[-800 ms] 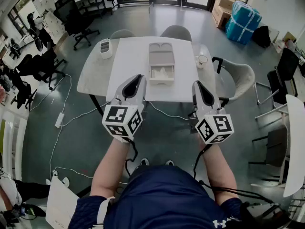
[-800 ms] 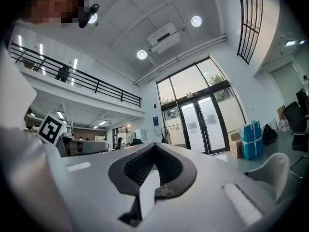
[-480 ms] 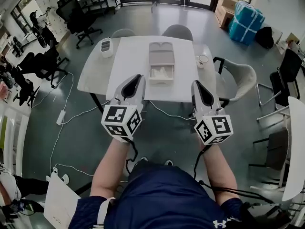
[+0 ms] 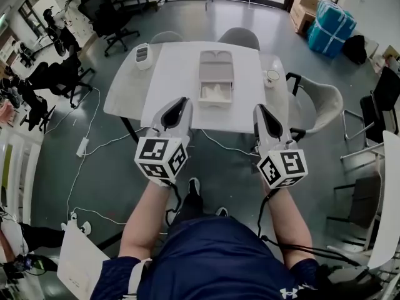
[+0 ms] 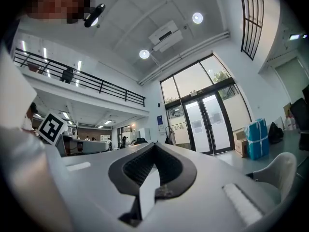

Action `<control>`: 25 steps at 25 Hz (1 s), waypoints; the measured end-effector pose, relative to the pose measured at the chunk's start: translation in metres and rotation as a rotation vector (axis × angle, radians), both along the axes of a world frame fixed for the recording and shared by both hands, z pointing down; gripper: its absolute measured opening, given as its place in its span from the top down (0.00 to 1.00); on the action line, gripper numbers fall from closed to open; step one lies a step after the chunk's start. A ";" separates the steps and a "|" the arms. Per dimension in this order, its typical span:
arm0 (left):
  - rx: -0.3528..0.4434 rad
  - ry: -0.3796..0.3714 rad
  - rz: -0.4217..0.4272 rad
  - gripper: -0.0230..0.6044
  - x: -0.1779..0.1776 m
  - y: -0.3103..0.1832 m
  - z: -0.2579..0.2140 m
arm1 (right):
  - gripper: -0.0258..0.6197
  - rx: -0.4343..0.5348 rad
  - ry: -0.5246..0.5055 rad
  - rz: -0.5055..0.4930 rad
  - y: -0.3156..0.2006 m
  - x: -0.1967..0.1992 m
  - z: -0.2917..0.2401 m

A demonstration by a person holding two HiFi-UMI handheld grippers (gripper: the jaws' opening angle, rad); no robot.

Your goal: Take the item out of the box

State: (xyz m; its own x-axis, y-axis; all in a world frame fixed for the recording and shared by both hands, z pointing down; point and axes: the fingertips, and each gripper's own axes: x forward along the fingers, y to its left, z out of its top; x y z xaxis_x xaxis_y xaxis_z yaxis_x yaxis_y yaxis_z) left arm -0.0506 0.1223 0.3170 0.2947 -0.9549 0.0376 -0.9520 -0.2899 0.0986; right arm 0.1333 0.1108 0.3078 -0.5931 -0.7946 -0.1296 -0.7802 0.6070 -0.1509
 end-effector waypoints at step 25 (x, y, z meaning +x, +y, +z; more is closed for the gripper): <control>-0.008 0.094 0.174 0.90 -0.085 -0.170 0.012 | 0.96 -0.075 0.087 0.201 -0.128 -0.080 0.024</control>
State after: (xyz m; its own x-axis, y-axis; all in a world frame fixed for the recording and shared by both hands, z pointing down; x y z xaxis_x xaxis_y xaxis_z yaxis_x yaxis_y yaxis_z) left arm -0.1353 -0.0475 0.3291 0.4577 -0.8891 0.0093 -0.8741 -0.4480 0.1879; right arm 0.0536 -0.0174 0.3316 -0.4280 -0.9035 -0.0206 -0.8965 0.4274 -0.1166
